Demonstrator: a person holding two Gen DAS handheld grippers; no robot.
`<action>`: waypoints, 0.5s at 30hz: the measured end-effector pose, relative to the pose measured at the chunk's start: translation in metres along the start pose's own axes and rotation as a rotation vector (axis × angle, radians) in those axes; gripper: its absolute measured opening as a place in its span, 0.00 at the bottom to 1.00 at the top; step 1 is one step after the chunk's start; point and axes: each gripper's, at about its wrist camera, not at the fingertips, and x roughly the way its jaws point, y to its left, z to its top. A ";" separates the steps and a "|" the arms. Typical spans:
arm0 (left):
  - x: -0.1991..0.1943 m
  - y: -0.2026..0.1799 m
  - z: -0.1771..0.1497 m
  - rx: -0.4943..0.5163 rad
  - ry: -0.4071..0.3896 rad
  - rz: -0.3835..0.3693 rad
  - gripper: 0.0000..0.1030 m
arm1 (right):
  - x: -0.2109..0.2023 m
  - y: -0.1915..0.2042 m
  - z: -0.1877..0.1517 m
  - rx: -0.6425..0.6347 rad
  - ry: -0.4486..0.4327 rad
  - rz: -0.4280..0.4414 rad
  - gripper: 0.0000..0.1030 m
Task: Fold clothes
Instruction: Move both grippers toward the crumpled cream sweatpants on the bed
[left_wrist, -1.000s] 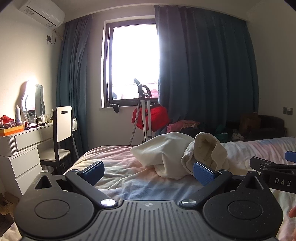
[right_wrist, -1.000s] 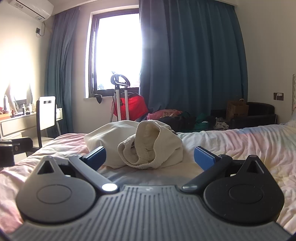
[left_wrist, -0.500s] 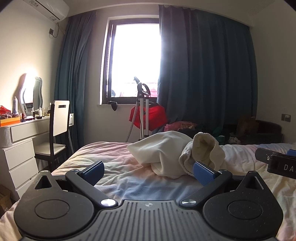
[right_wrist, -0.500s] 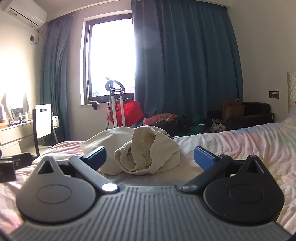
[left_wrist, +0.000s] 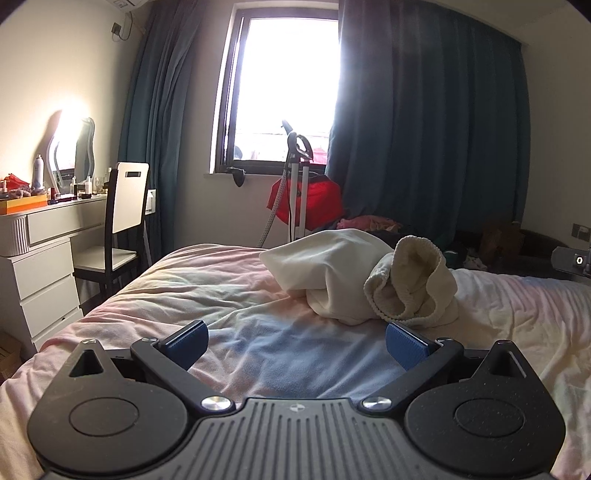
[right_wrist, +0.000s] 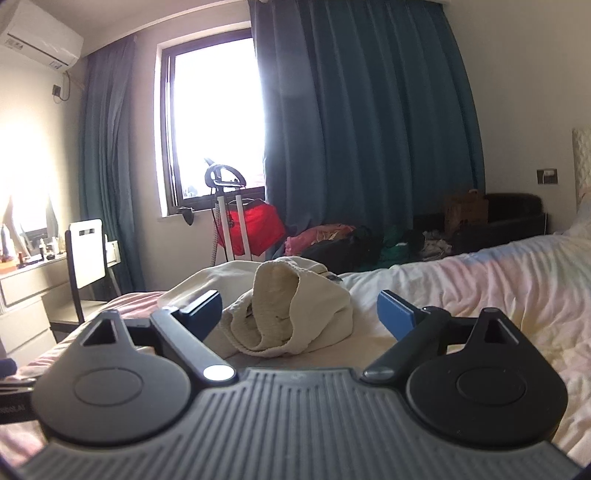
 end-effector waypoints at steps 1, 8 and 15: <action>-0.001 -0.001 0.002 -0.002 -0.001 0.004 1.00 | 0.000 -0.004 0.001 0.020 0.005 0.001 1.00; -0.015 -0.036 0.032 0.095 -0.008 0.003 1.00 | -0.005 -0.027 0.011 0.109 0.003 0.069 1.00; -0.002 -0.060 0.091 0.027 0.020 -0.011 1.00 | -0.012 -0.039 0.010 0.125 0.002 0.054 1.00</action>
